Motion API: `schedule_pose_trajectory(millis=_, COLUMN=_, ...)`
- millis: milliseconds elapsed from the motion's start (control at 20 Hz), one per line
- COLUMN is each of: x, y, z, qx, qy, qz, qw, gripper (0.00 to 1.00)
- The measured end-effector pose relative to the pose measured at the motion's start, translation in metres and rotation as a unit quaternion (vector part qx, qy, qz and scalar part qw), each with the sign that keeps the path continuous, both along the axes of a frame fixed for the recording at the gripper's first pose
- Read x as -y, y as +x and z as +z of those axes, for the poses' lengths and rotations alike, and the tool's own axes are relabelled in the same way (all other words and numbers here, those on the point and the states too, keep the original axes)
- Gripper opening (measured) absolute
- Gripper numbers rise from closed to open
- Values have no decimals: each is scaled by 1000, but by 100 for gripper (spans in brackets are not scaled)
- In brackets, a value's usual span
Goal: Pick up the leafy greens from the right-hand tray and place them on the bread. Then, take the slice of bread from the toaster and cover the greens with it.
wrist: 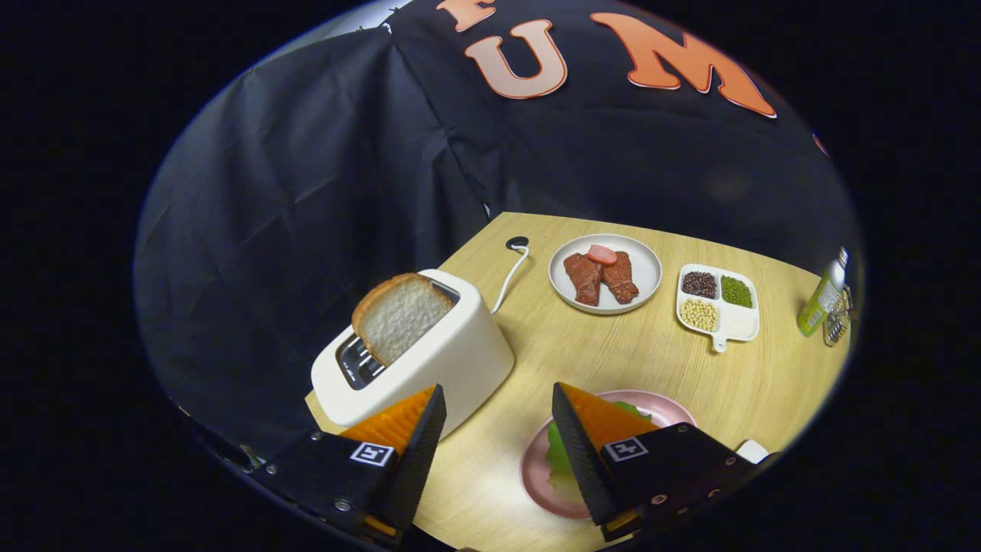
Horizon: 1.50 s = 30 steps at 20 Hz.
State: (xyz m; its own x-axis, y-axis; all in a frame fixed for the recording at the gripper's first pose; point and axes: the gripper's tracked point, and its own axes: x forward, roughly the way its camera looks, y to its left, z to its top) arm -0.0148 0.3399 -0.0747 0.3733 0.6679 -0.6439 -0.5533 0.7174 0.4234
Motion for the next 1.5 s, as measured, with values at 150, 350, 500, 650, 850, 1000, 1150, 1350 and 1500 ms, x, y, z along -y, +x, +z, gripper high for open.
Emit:
schedule_pose_trajectory(millis=150, x=-17, y=-2, z=9, qx=-5, qy=-1, qz=10, qw=1000, gripper=96)
schedule_pose_trajectory(millis=350, x=-44, y=-4, z=30, qx=-10, qy=7, qz=17, qw=1000, gripper=97)
schedule_pose_trajectory(millis=500, x=-66, y=-5, z=46, qx=-27, qy=21, qz=22, qw=999, gripper=97)
schedule_pose_trajectory(millis=650, x=-85, y=1, z=51, qx=-30, qy=16, qz=23, qw=999, gripper=97)
schedule_pose_trajectory(millis=850, x=-104, y=7, z=49, qx=-34, qy=-4, qz=25, qw=999, gripper=97)
schedule_pose_trajectory(millis=1000, x=-111, y=15, z=41, qx=-40, qy=-32, qz=10, qw=999, gripper=97)
schedule_pose_trajectory(millis=1150, x=-116, y=20, z=26, qx=-69, qy=-58, qz=-5, qw=996, gripper=98)
schedule_pose_trajectory(millis=1350, x=-123, y=17, z=17, qx=-121, qy=-61, qz=-14, qw=991, gripper=89)
schedule_pose_trajectory(millis=1500, x=-126, y=11, z=14, qx=-135, qy=-64, qz=-10, qw=989, gripper=83)
